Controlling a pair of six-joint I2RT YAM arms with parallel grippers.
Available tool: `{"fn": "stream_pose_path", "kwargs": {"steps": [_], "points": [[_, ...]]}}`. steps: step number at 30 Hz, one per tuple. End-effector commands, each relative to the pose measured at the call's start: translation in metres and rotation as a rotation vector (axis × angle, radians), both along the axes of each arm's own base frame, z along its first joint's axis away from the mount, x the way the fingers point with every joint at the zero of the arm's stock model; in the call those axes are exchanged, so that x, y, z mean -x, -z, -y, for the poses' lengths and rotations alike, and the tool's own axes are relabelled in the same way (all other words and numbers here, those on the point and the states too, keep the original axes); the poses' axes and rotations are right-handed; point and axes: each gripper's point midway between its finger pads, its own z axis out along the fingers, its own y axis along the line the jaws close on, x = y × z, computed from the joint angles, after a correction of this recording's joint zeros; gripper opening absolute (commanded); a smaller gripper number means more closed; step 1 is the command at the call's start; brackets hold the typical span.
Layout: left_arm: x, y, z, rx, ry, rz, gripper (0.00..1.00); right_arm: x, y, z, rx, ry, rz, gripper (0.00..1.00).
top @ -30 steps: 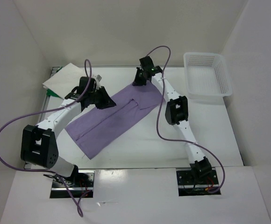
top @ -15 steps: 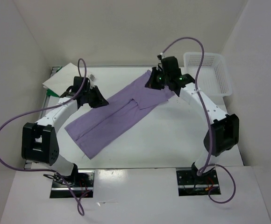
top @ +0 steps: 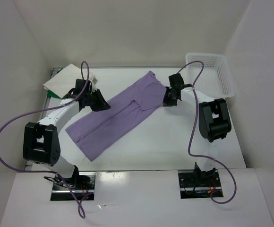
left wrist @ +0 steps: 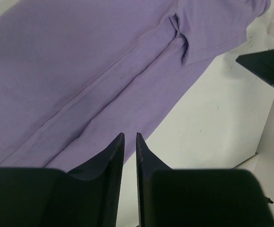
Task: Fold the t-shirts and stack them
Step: Rotate the tshirt 90 degrees
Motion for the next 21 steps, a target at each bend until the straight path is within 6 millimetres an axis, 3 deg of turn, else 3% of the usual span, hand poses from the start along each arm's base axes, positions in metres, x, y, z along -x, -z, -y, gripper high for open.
{"fn": "stream_pose_path", "kwargs": {"steps": [1,2,3,5,11,13,14,15,16,17,19,20,21], "points": [[0.001,-0.004,0.004,0.019,0.030,0.031,0.22,-0.035,-0.001,0.003,0.040,0.026,0.078,0.00],[0.000,-0.006,0.006,0.028,0.037,0.039,0.22,-0.038,0.015,0.004,0.055,0.030,0.051,0.00],[0.000,-0.006,0.006,0.034,0.030,0.034,0.22,-0.049,0.013,0.001,0.051,0.031,0.067,0.00],[0.000,-0.010,0.006,0.035,0.030,0.043,0.22,-0.053,0.029,0.000,0.060,0.030,0.031,0.00],[-0.002,-0.032,0.009,0.066,0.019,0.083,0.22,-0.089,0.032,-0.017,0.016,0.006,0.049,0.00],[-0.003,-0.037,0.011,0.080,0.019,0.086,0.22,-0.116,0.029,-0.032,-0.033,-0.009,0.069,0.00],[-0.003,-0.037,0.011,0.080,0.019,0.086,0.22,-0.136,0.003,-0.046,-0.056,-0.028,0.123,0.00],[-0.005,-0.041,0.012,0.088,0.012,0.092,0.22,-0.141,0.014,-0.053,-0.052,-0.037,0.104,0.00],[-0.006,-0.044,0.012,0.088,0.012,0.092,0.23,-0.147,0.005,-0.056,-0.065,-0.044,0.113,0.02],[-0.006,-0.044,0.012,0.088,0.012,0.092,0.23,-0.158,-0.022,-0.069,-0.079,-0.060,0.167,0.05],[-0.005,-0.041,0.010,0.074,0.010,0.085,0.23,-0.153,-0.045,-0.076,-0.084,-0.073,0.182,0.11],[-0.005,-0.041,0.010,0.073,0.010,0.085,0.23,-0.148,-0.053,-0.080,-0.081,-0.091,0.190,0.19],[-0.003,-0.043,0.008,0.066,0.003,0.088,0.24,-0.141,-0.085,-0.080,-0.102,-0.100,0.230,0.24]]}}
